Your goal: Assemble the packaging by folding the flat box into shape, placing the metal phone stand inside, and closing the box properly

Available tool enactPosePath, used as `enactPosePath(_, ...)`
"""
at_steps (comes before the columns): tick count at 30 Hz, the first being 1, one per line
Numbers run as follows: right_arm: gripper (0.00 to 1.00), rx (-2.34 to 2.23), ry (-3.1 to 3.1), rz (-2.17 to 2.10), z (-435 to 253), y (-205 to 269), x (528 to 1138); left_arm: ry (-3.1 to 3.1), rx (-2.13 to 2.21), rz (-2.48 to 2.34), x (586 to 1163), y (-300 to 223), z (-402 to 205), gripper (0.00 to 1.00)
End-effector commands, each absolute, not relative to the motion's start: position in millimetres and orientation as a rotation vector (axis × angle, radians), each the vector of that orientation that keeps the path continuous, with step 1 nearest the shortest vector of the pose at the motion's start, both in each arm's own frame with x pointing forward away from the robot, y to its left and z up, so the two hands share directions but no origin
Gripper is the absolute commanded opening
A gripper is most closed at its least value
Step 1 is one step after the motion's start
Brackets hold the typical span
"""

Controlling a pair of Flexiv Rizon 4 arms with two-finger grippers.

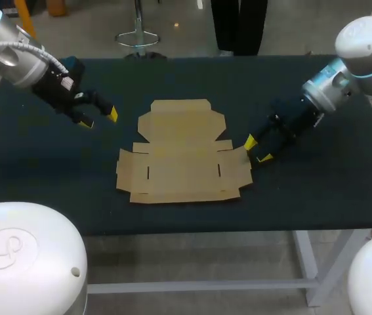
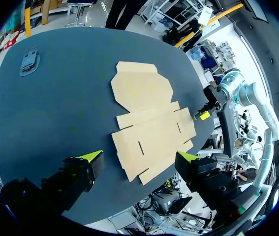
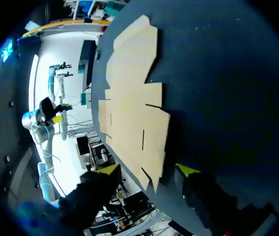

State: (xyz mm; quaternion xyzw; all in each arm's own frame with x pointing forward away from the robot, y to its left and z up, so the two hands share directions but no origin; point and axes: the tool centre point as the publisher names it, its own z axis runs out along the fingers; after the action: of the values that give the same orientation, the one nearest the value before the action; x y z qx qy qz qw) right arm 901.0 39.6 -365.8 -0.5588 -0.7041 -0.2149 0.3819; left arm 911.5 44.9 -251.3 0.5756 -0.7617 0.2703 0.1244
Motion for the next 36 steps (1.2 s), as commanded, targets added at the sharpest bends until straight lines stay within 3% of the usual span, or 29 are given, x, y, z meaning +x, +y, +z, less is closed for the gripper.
enactPosePath(1, 1.00, -1.515, -1.877, -0.619, -337.6, 25.6, 898.0, -2.220, 1.722, 0.867, 895.2, 47.7, -251.1, 1.00)
enactPosePath(14, 1.00, -1.554, -2.112, -0.813, -299.1, -3.0, 940.2, -2.287, 1.646, 0.849, 905.1, 56.0, -271.5, 1.00)
enactPosePath(15, 1.00, -1.545, -2.122, -0.828, -297.4, -3.7, 942.8, -2.287, 1.647, 0.849, 907.0, 57.0, -272.5, 0.91)
enactPosePath(16, 1.00, -1.542, -2.124, -0.840, -296.0, -4.8, 945.5, -2.290, 1.643, 0.853, 908.0, 57.8, -273.4, 0.51)
enactPosePath(17, 0.91, -1.556, -2.124, -0.846, -294.7, -5.4, 948.5, -2.291, 1.639, 0.855, 909.4, 58.9, -274.4, 0.25)
enactPosePath(18, 0.70, -1.557, -2.124, -0.846, -293.6, -5.3, 951.1, -2.287, 1.635, 0.853, 911.9, 59.9, -275.1, 0.00)
enactPosePath(19, 0.46, -1.556, -2.126, -0.857, -292.7, -5.1, 953.1, -2.289, 1.626, 0.850, 913.2, 60.4, -275.8, 0.00)
enactPosePath(20, 0.36, -1.559, -2.126, -0.860, -292.6, -4.6, 955.6, -2.283, 1.623, 0.850, 914.7, 61.0, -276.4, 0.00)
enactPosePath(21, 0.14, -1.562, -2.131, -0.868, -293.0, -3.9, 957.8, -2.273, 1.628, 0.844, 916.1, 61.4, -276.8, 0.00)
enactPosePath(22, 0.00, -1.561, -2.133, -0.886, -293.4, -3.7, 959.8, -2.259, 1.637, 0.838, 918.2, 61.7, -277.4, 0.00)
enactPosePath(36, 0.00, -1.707, -2.035, -0.932, -305.1, 5.4, 967.9, -2.100, 1.765, 0.963, 919.5, 71.3, -287.9, 0.00)
